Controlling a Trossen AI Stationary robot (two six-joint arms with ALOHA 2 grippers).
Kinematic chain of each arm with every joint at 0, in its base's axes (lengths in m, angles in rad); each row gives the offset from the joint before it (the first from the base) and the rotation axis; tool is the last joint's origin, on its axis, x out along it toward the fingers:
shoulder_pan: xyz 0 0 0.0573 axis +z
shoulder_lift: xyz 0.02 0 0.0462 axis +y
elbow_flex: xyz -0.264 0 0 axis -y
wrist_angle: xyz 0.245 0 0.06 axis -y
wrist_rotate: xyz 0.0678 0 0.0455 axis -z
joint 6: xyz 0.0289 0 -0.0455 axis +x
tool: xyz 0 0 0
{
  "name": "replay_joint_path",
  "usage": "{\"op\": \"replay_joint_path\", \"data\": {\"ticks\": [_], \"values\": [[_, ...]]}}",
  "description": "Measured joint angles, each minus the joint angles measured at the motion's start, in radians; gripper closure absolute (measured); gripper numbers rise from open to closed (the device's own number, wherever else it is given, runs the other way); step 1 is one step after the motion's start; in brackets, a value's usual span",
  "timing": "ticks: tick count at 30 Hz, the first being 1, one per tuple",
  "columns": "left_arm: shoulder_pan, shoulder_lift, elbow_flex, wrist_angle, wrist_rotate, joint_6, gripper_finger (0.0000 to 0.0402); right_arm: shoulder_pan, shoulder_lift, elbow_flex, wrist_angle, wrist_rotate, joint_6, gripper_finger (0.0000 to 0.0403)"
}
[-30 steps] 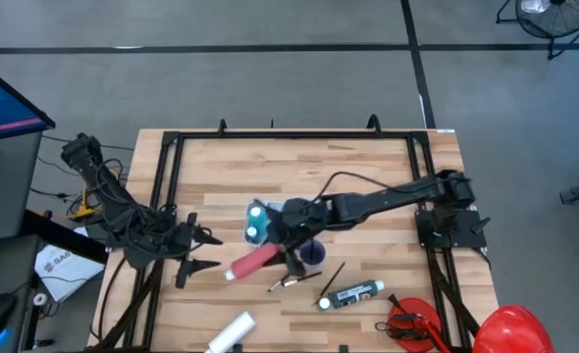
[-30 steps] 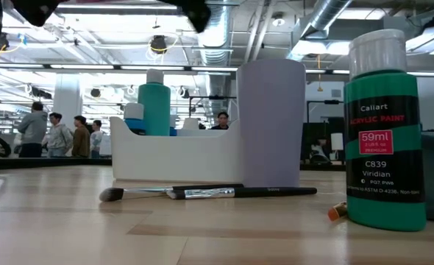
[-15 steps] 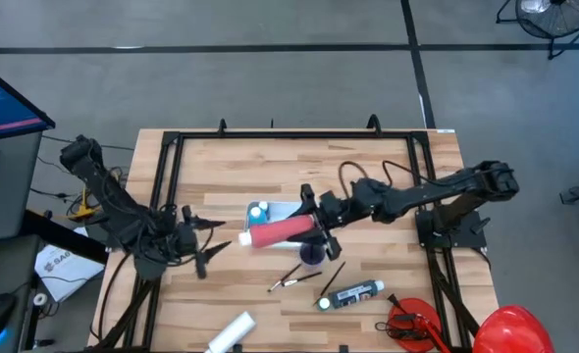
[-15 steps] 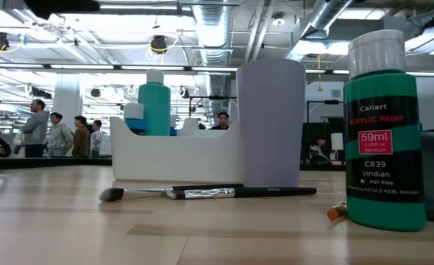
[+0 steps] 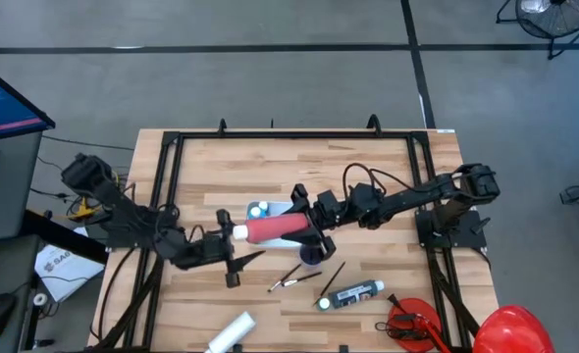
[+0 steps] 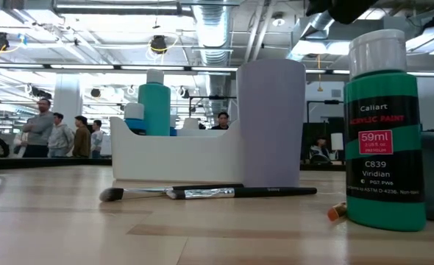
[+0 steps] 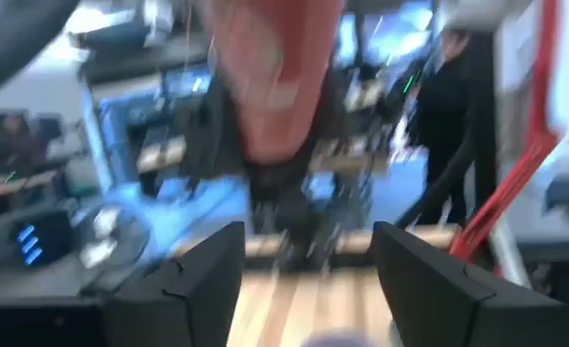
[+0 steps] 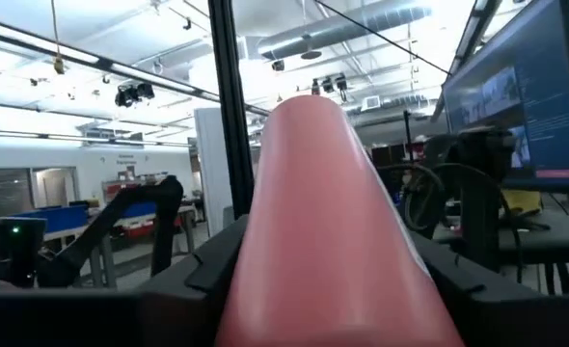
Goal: Pick & Place Paint Supplies
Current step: Put the red paint bottle into the white bin
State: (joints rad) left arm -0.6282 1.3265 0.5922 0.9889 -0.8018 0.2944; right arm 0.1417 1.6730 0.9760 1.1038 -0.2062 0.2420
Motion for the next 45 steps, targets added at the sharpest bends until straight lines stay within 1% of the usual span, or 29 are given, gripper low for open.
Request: {"op": "replay_joint_path", "data": {"ticks": [3,5,8,11,13,15,19,24,30,33,38,41,45], "values": [[0.014,0.022,0.000,0.166,0.105,0.062,0.0206,0.000,0.000,0.000,0.000,-0.001,-0.002,0.0230],[0.023,0.026,0.000,0.228,0.146,0.093,0.0222,0.000,0.000,0.000,0.000,-0.002,-0.002,0.0227],[0.038,0.008,0.000,0.234,0.183,0.099,0.0239,0.000,0.000,0.000,0.000,-0.002,-0.004,0.0204],[0.054,-0.012,0.000,0.241,0.183,0.093,0.0249,-0.003,0.000,0.000,0.001,0.003,-0.006,0.0184],[0.068,-0.018,0.000,0.242,0.197,0.087,0.0251,-0.006,0.000,0.000,0.000,0.015,-0.006,0.0180],[0.083,-0.019,0.000,0.251,0.241,0.069,0.0250,-0.008,0.000,0.000,0.004,0.018,-0.014,0.0184],[0.101,-0.018,0.002,0.250,0.328,0.063,0.0233,-0.006,-0.001,0.001,0.008,0.016,-0.022,0.0203],[0.109,-0.019,0.003,0.258,0.339,0.056,0.0191,-0.009,-0.002,0.002,0.008,0.019,-0.033,0.0220],[0.107,-0.018,0.004,0.257,0.340,0.038,0.0122,-0.009,-0.002,0.002,0.004,0.025,-0.033,0.0205],[0.112,-0.017,0.005,0.286,0.330,0.043,0.0098,-0.010,-0.002,0.002,-0.001,0.028,-0.033,0.0200],[0.152,-0.018,0.020,0.305,0.339,0.040,0.0077,-0.010,0.005,-0.002,-0.024,0.039,-0.032,0.0208],[0.172,-0.019,0.031,0.308,0.340,0.035,0.0075,-0.011,0.001,0.000,-0.015,0.059,-0.039,0.0213],[0.188,-0.019,0.031,0.303,0.339,0.007,0.0074,-0.014,0.002,0.000,-0.023,0.058,-0.039,0.0210]]}}
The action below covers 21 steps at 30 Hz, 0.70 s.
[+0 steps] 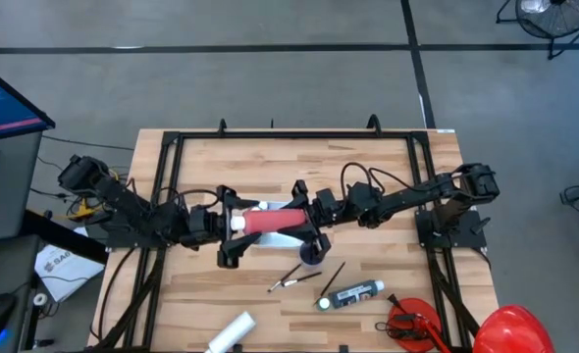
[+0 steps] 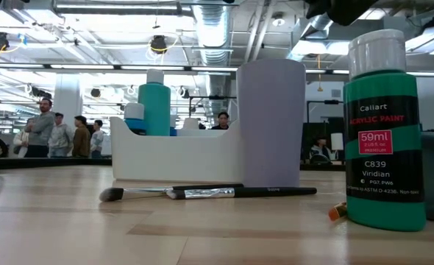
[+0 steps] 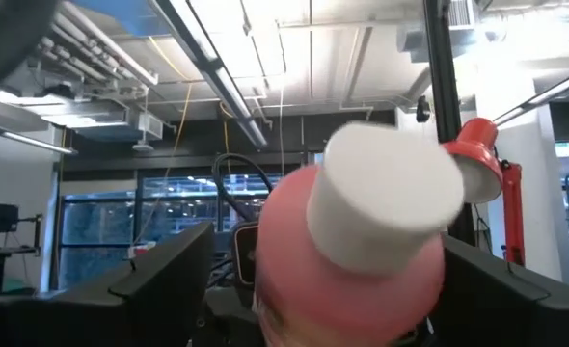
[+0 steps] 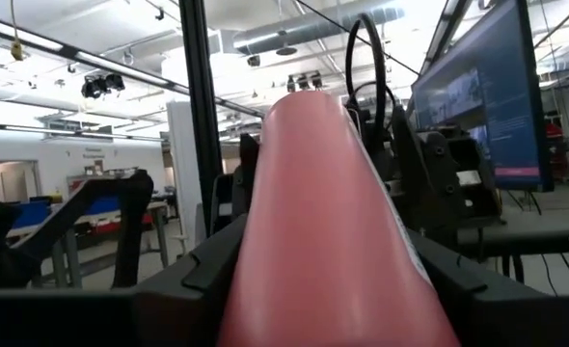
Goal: Pick & Place Paint Supplies
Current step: Put the red paint bottle into the white bin
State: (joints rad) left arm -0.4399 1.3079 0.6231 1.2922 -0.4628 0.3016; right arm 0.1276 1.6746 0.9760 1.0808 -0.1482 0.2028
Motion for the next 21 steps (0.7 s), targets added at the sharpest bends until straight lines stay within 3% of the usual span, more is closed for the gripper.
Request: {"op": "replay_joint_path", "data": {"ticks": [7,17,21], "values": [[0.004,0.000,0.000,-0.003,0.000,-0.003,0.0089,0.000,0.000,0.000,0.002,0.013,-0.001,0.0201],[0.021,0.000,0.000,-0.004,-0.003,-0.019,0.0227,0.000,-0.002,0.000,-0.012,0.024,-0.004,0.0196],[0.017,-0.001,-0.001,-0.033,-0.003,-0.023,0.0231,-0.002,-0.004,0.000,-0.050,0.014,-0.004,0.0183]]}}
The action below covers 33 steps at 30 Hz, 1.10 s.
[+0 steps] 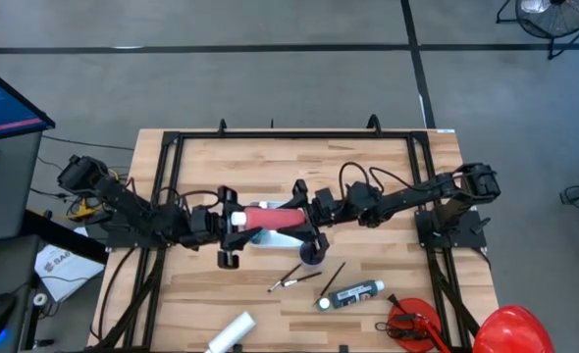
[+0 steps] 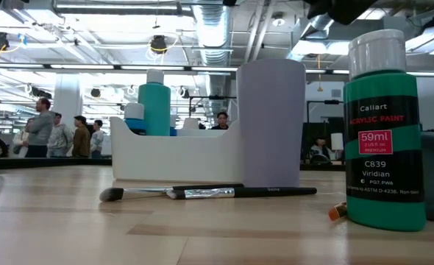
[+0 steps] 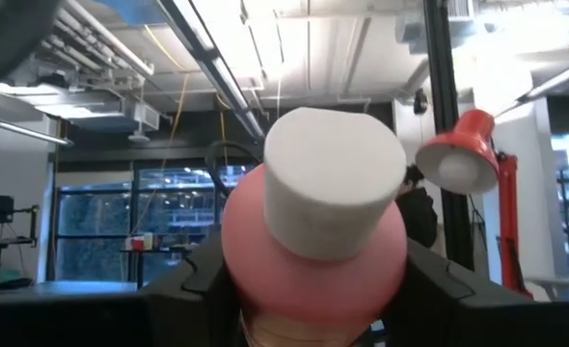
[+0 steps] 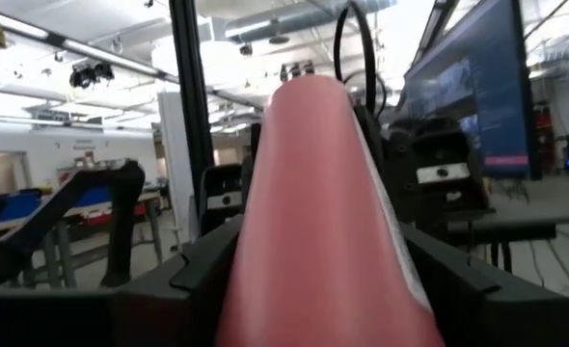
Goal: Pick & Place Paint Supplies
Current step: Put the red paint bottle into the white bin
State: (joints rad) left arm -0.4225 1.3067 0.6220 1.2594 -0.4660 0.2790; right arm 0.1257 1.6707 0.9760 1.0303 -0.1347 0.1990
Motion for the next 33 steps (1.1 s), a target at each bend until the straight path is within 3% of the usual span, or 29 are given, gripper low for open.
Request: {"op": "replay_joint_path", "data": {"ticks": [6,14,18,22,26,33], "values": [[-0.004,-0.002,-0.001,-0.073,-0.016,-0.035,0.0212,-0.003,0.000,0.022,-0.143,-0.004,0.015,0.0167],[-0.037,-0.039,0.003,-0.227,-0.086,-0.105,0.0237,0.017,0.005,0.162,-0.593,0.040,-0.050,0.0143],[-0.071,-0.100,-0.008,-0.494,-0.138,-0.175,0.0236,0.046,-0.008,0.199,-0.642,0.081,-0.094,0.0138],[-0.072,-0.194,0.000,-0.601,-0.124,-0.287,0.0235,0.063,-0.013,0.214,-0.713,0.084,-0.125,0.0138],[-0.075,-0.207,-0.017,-0.644,-0.122,-0.288,0.0240,0.063,-0.013,0.229,-0.816,0.083,-0.115,0.0137],[-0.062,-0.207,-0.014,-0.622,-0.114,-0.288,0.0236,0.062,-0.015,0.241,-0.851,0.079,-0.104,0.0137]]}}
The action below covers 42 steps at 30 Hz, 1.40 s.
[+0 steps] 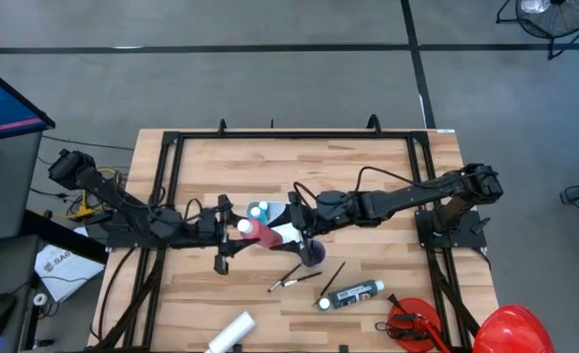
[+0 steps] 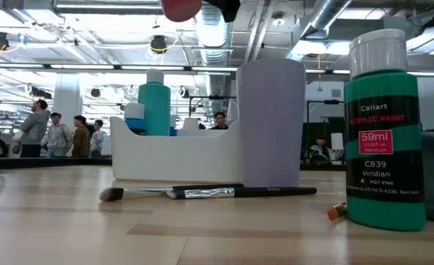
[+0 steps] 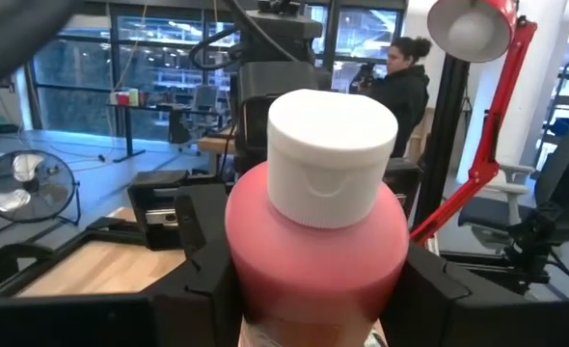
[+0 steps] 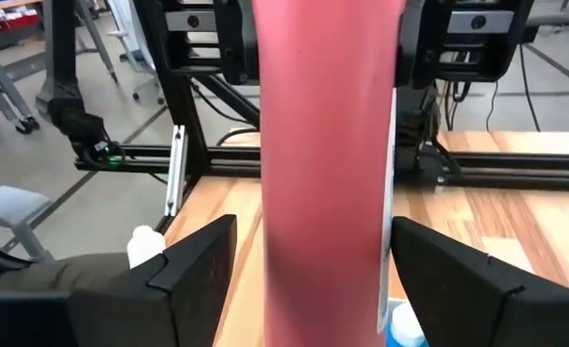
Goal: Pick & Place Paint Supplies
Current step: Put the red paint bottle into the white bin
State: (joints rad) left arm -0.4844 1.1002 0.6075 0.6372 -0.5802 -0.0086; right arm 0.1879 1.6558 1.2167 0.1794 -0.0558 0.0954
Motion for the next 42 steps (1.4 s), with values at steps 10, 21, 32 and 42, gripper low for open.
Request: {"op": "replay_joint_path", "data": {"ticks": [10,21,32,42], "values": [[0.075,0.000,0.000,0.079,0.094,-0.001,0.0238,-0.014,0.001,-0.001,-0.045,0.019,0.019,0.0137],[0.134,-0.001,0.000,0.094,0.193,-0.056,0.0239,-0.021,0.002,-0.002,-0.040,0.020,0.015,0.0149],[0.131,-0.003,0.000,0.102,0.199,-0.048,0.0218,-0.043,0.063,-0.003,0.071,0.031,0.032,0.0229],[0.108,-0.003,0.004,0.107,0.161,0.057,0.0109,-0.025,0.088,-0.004,0.211,0.043,0.033,0.0207]]}}
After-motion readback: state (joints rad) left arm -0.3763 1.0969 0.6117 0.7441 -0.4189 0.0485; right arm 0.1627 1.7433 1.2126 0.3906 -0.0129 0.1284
